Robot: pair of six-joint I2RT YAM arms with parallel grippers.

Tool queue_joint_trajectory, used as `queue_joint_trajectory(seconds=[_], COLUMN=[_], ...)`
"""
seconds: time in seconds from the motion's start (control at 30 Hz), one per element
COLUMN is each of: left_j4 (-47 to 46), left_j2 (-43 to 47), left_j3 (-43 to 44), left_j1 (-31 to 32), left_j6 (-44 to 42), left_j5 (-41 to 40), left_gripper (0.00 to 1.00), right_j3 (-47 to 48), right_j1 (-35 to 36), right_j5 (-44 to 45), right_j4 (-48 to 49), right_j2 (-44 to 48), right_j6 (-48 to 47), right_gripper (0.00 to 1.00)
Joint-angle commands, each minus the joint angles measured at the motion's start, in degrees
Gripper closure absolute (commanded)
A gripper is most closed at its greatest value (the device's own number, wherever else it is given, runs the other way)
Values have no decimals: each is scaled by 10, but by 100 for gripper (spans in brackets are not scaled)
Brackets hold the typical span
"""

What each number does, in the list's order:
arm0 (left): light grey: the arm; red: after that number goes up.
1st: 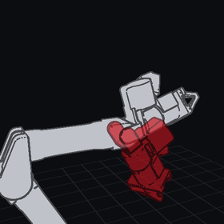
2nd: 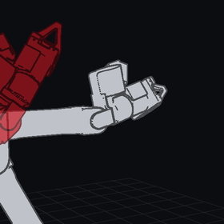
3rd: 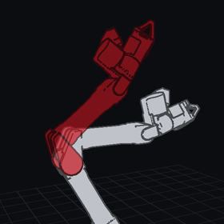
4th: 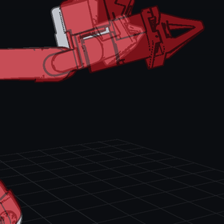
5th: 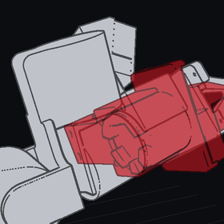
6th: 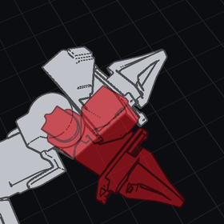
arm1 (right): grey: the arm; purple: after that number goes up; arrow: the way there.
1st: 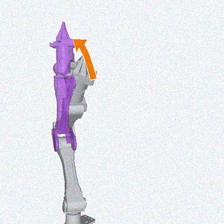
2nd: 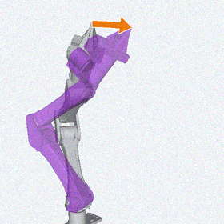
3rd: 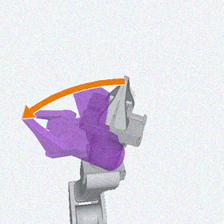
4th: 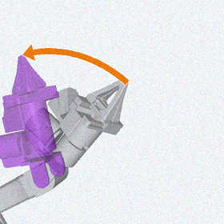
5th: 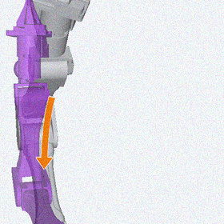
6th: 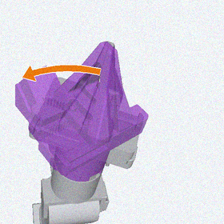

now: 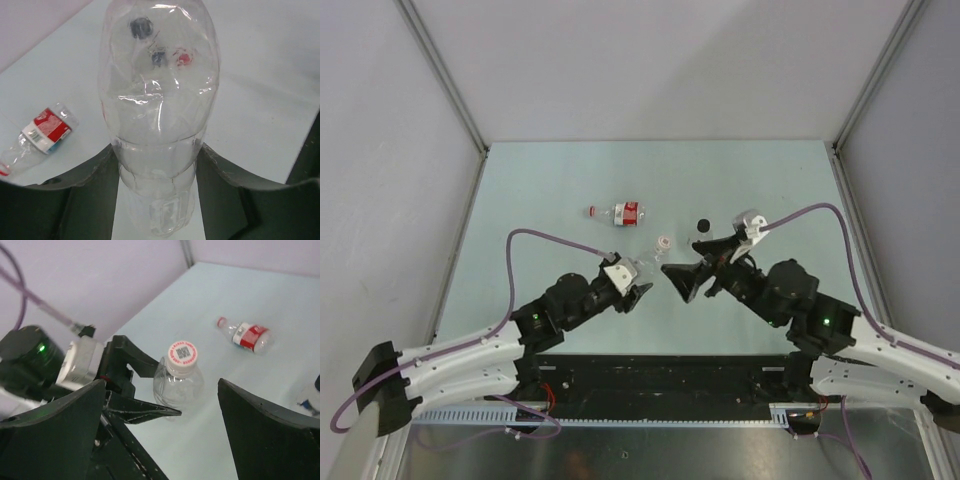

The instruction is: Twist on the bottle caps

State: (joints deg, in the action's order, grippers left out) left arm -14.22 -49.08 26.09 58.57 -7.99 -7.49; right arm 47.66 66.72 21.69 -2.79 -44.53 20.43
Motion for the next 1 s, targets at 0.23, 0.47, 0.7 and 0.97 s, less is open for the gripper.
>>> queue_joint_trajectory(seconds=[0.23, 0.47, 0.7, 0.97], left_j4=[84, 111, 115, 115], left_j2=[104, 111, 91, 86], left_j3=[-11, -10, -2, 5], left_j1=[-4, -4, -4, -4], left_j6=[-118, -148, -155, -156], left_j5=[328, 410, 443, 464], left_gripper=[100, 100, 100, 100], right_j3=[-1, -1, -1, -1], right_j1=[-37, -39, -37, -35], right_j5=[-463, -569, -639, -675], right_j4=[-162, -152, -125, -88], right_j2=[96, 75, 36, 17], right_j6=[-474, -541, -550, -528], right_gripper=[6, 13, 30, 46])
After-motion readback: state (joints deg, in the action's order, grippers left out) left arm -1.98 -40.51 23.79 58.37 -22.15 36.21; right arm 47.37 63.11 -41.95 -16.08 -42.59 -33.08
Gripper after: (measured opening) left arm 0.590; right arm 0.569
